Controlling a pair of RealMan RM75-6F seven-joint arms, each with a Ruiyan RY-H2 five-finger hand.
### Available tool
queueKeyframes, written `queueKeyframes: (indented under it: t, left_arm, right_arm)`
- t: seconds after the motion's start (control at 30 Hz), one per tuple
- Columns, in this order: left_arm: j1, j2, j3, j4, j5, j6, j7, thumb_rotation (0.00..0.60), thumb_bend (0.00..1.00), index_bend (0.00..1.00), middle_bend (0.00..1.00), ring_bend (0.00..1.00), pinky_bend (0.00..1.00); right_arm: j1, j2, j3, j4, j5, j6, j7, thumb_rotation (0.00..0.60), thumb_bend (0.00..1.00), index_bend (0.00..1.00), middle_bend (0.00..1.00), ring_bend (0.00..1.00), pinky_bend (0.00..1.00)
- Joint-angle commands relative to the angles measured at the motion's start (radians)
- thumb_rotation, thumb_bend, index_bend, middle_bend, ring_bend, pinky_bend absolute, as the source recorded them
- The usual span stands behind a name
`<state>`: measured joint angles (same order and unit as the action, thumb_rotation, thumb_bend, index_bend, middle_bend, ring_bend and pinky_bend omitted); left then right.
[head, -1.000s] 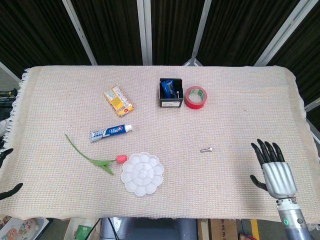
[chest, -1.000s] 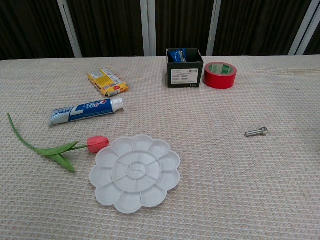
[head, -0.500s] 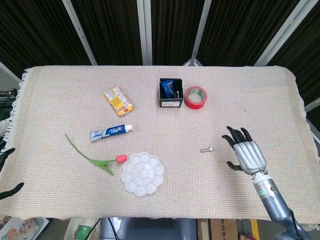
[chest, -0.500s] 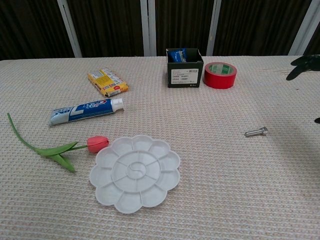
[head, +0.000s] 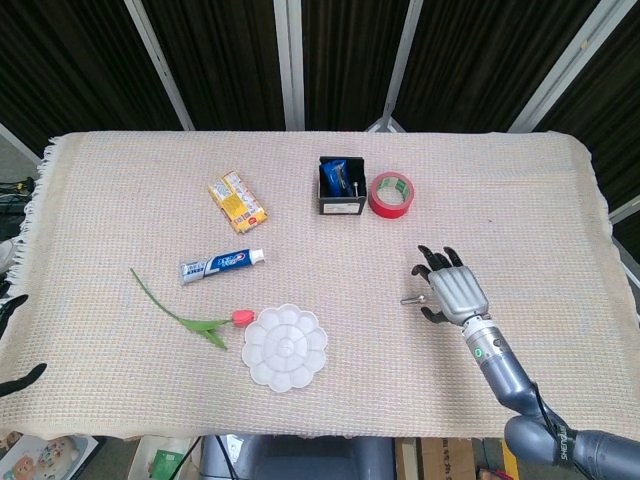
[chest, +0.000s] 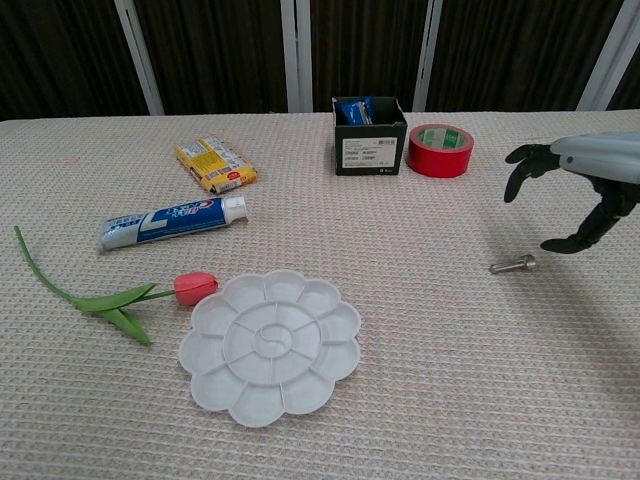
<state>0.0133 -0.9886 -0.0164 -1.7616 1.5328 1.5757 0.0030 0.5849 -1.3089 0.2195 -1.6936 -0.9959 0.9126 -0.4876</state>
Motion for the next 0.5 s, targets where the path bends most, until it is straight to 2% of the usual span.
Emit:
queueKeyframes:
  t: [0.03, 0.5]
  left_arm:
    - [-0.001, -0.001, -0.001, -0.001, -0.003, -0.001, 0.002, 0.600, 0.25, 0.14, 0.00, 0.00, 0.00]
    - [-0.007, -0.006, -0.005, -0.003, -0.013, -0.014, 0.018, 0.600, 0.25, 0.14, 0.00, 0.00, 0.00]
  right_arm:
    - [0.021, -0.019, -0.006, 0.022, 0.025, -0.010, -0.015, 0.600, 0.30, 0.32, 0.05, 0.15, 0.06]
    - [0.043, -0.054, -0.045, 0.062, 0.052, 0.004, -0.007, 0.600, 0.30, 0.36, 0.05, 0.15, 0.06]
